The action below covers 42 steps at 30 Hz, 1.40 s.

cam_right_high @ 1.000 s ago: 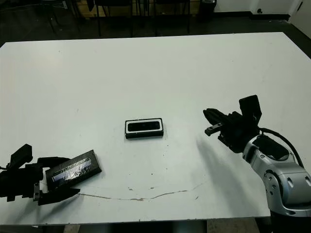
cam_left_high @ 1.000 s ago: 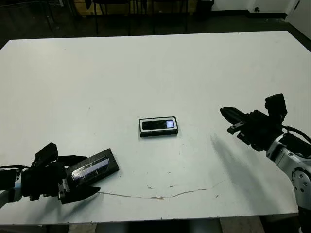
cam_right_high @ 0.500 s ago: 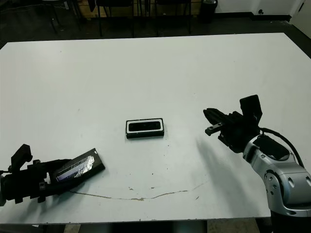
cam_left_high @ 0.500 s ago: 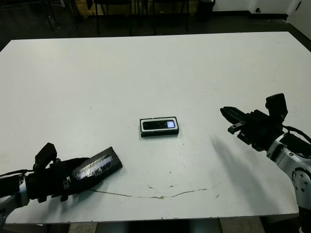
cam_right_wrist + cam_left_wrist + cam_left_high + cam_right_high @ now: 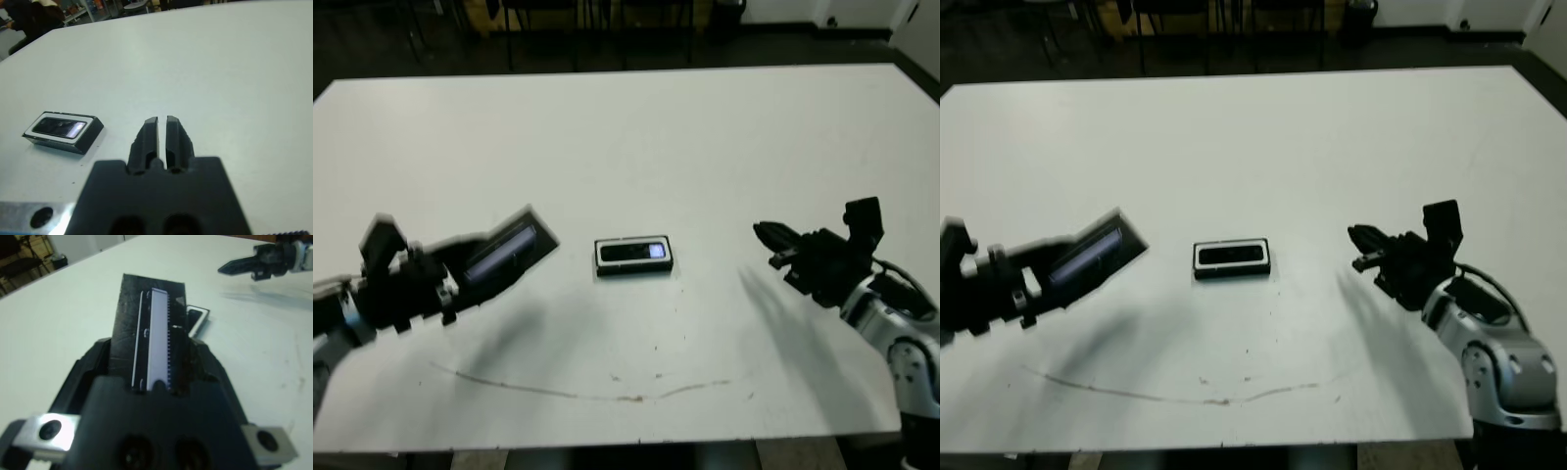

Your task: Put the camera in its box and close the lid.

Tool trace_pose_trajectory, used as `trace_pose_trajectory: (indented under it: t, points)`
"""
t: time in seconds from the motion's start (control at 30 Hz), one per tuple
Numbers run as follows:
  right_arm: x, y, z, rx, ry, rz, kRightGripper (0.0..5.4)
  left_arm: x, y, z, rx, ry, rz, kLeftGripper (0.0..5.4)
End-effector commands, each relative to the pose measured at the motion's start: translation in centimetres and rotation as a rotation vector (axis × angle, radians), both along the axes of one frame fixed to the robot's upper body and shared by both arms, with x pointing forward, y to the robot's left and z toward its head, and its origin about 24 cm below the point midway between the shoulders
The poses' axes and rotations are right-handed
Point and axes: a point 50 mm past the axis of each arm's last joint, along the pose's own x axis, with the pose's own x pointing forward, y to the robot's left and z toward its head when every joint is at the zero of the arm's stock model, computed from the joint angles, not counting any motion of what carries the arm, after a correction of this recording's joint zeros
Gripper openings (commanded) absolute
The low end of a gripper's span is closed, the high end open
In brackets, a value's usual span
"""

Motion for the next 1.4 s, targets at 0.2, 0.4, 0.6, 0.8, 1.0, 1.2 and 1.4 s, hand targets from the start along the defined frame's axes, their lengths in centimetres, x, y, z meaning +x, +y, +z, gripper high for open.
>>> trace_pose_trajectory:
  t: [0.2, 0.4, 0.6, 0.8, 1.0, 1.2, 1.4]
  points:
    - [0.2, -0.4, -0.7, 0.049, 0.016, 0.012, 0.0, 5.5, -1.5, -0.7, 0.085, 0.128, -0.112, 2.77]
    - [-0.1, -0.5, -0.8, 0.041, 0.021, 0.004, 0.0, 8.6, -3.3, -2.4, 0.148, 0.235, -0.113, 2.77]
    - [-0.1, -0.7, -0.9, 0.031, 0.017, -0.006, 0.0, 9.7, -4.6, -4.0, 0.047, 0.291, -0.152, 2.77]
    - [-0.1, -1.0, -0.5, 0.021, -0.009, -0.01, 0.0, 9.9, -5.3, -5.1, -0.037, 0.349, -0.193, 2.77]
    - [0.0, -1.2, -0.6, 0.03, -0.039, -0.004, 0.0, 9.6, -5.9, -5.9, -0.101, 0.429, -0.261, 2.77]
    - [-0.1, -1.1, -0.4, -0.016, -0.048, -0.016, 0.0, 9.2, -6.4, -6.4, -0.108, 0.476, -0.347, 2.77]
    - [0.0, -1.3, -0.6, -0.015, -0.03, -0.022, 0.0, 9.0, -6.9, -7.0, -0.115, 0.507, -0.376, 2.77]
